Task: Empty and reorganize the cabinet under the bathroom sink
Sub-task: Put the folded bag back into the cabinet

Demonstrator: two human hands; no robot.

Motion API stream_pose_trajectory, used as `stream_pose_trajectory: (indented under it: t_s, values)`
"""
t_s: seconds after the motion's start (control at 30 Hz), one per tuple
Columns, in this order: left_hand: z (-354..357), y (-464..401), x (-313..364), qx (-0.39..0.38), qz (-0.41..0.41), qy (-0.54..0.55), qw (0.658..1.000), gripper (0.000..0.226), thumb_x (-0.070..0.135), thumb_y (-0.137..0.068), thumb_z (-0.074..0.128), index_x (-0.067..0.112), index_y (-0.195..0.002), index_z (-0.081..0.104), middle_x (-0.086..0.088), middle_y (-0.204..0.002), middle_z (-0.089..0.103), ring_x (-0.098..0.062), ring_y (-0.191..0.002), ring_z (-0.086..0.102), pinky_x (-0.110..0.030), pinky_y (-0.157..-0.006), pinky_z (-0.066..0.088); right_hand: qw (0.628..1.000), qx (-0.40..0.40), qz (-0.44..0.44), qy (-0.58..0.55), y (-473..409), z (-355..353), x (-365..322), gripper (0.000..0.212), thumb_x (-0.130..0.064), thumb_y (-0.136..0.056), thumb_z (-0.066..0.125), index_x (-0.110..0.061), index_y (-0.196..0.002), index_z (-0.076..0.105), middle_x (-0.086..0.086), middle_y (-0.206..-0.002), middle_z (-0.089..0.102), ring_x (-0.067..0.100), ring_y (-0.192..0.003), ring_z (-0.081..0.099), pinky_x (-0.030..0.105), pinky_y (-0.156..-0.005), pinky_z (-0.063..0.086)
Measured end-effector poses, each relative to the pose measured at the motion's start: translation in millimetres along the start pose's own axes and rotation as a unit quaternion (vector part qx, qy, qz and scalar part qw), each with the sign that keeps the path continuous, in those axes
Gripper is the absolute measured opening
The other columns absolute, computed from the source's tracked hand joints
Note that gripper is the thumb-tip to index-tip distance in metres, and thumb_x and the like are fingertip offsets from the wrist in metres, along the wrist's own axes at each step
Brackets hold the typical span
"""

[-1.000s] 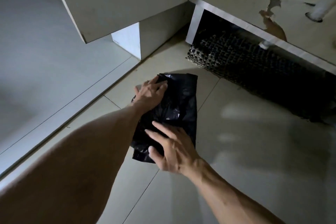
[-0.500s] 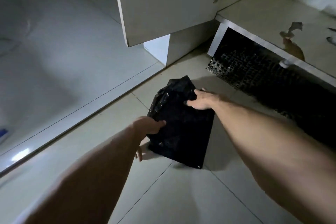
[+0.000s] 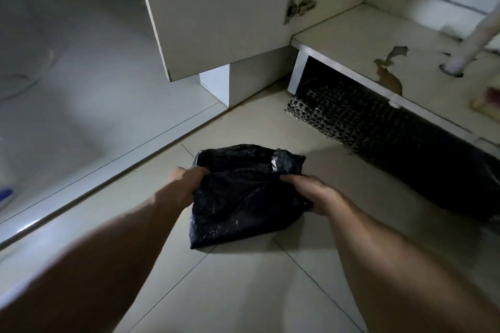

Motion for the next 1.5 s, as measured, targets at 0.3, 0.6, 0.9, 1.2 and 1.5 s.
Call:
stream_pose_trajectory:
  t_s: [0.3, 0.6, 0.9, 1.2, 1.5]
  values:
    - [74, 56, 120, -0.082, 0.101, 0.031, 0.991, 0.045, 0.007, -0.084, 0.073, 0.0, -0.124, 0.054, -0.021, -0.104, 0.066, -0.026, -0.061, 0.064, -0.03, -0.039, 0.051, 0.973, -0.033, -0.035, -0.226, 64, -91, -42, 0.03, -0.032, -0.084, 0.064, -0.01, -0.103, 0.073, 0.011, -0.092, 0.077, 0.029, -0.086, 0.071, 0.031, -0.068, 0.058]
    - [136, 166, 285, -0.181, 0.229, 0.025, 0.956, 0.026, 0.003, -0.077, 0.059, -0.001, -0.103, 0.059, -0.016, -0.082, 0.063, -0.022, -0.051, 0.064, -0.025, -0.047, 0.054, 0.956, 0.032, -0.172, -0.237, 130, -221, -137, 0.057, -0.045, -0.073, 0.07, -0.016, -0.122, 0.065, 0.014, -0.108, 0.075, 0.034, -0.104, 0.07, 0.046, -0.093, 0.056]
    - [252, 244, 414, -0.254, 0.336, 0.066, 0.905, 0.036, 0.004, -0.075, 0.062, -0.003, -0.109, 0.053, -0.013, -0.083, 0.059, -0.021, -0.052, 0.062, -0.028, -0.048, 0.054, 0.907, 0.152, -0.277, -0.28, 175, -359, -207, 0.042, -0.04, -0.084, 0.062, -0.016, -0.118, 0.069, 0.012, -0.105, 0.077, 0.03, -0.099, 0.073, 0.041, -0.086, 0.057]
    - [375, 176, 495, -0.297, 0.347, 0.132, 0.88, 0.063, 0.009, -0.057, 0.06, 0.0, -0.119, 0.049, -0.02, -0.105, 0.063, -0.03, -0.078, 0.068, -0.039, -0.057, 0.059, 0.862, 0.345, -0.3, -0.22, 134, -447, -246, 0.042, -0.046, -0.075, 0.069, -0.021, -0.11, 0.069, 0.005, -0.099, 0.077, 0.027, -0.09, 0.074, 0.044, -0.086, 0.059]
    - [449, 62, 485, -0.284, 0.335, 0.017, 0.898, 0.021, 0.012, -0.086, 0.071, 0.005, -0.106, 0.066, -0.015, -0.104, 0.069, -0.027, -0.084, 0.066, -0.037, -0.078, 0.057, 0.885, 0.347, -0.143, -0.275, -65, -449, -210, 0.083, -0.068, -0.069, 0.065, -0.03, -0.141, 0.049, 0.003, -0.132, 0.062, 0.027, -0.111, 0.064, 0.046, -0.1, 0.053]
Point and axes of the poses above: each hand's wrist, its own y-axis away from the middle knuckle, its own z-axis out of the palm, x = y × z, the point moved 9 cm from there along -y, towards the middle knuckle
